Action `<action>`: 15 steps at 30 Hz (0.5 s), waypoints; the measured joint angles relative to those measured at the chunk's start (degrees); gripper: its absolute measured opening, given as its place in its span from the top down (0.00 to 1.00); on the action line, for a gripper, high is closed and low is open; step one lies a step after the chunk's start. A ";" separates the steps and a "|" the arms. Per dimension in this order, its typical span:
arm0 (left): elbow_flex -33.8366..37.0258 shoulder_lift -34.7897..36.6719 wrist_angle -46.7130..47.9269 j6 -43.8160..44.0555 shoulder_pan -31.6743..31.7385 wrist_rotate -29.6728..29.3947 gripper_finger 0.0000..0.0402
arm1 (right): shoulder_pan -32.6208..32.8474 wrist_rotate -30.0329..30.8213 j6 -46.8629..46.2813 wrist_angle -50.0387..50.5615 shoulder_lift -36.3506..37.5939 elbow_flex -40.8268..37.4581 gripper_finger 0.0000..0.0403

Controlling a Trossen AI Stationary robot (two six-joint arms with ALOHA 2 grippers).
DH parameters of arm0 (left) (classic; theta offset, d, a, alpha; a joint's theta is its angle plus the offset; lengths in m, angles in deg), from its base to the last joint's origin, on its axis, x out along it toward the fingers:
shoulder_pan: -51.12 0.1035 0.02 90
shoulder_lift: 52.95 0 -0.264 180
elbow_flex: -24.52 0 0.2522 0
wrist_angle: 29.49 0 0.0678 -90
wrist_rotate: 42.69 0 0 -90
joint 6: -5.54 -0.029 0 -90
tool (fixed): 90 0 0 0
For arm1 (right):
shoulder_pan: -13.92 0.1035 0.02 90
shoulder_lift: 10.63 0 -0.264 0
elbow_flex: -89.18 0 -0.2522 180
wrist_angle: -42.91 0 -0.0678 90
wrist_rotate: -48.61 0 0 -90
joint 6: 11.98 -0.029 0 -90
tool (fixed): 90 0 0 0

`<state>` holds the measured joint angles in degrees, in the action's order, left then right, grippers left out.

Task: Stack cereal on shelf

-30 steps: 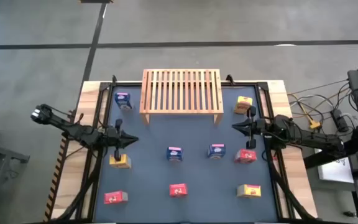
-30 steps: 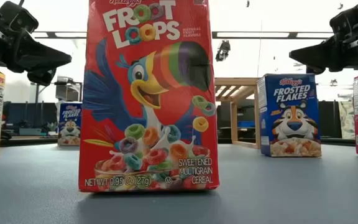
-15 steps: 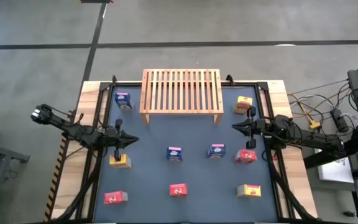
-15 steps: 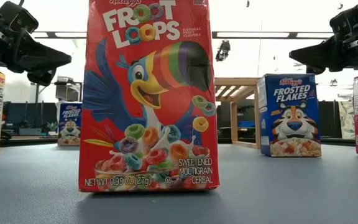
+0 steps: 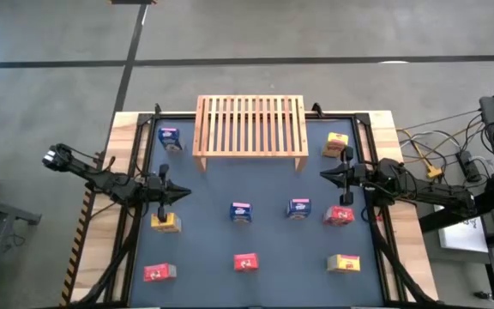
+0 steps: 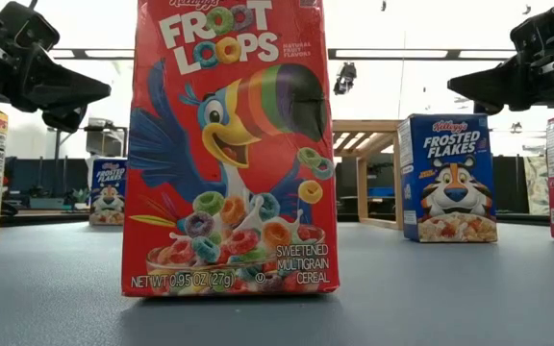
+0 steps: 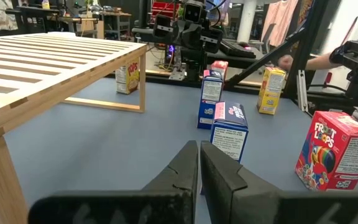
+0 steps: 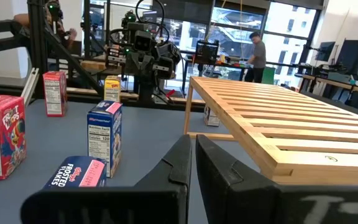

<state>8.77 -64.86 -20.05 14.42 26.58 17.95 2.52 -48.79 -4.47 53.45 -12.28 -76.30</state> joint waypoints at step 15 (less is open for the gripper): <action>-0.01 -0.01 0.09 -0.01 0.00 -0.02 1.00 | 0.00 -0.01 0.00 0.00 0.00 0.01 0.97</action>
<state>8.76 -64.87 -19.96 14.41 26.58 17.93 2.52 -48.81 -4.47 53.45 -12.28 -76.29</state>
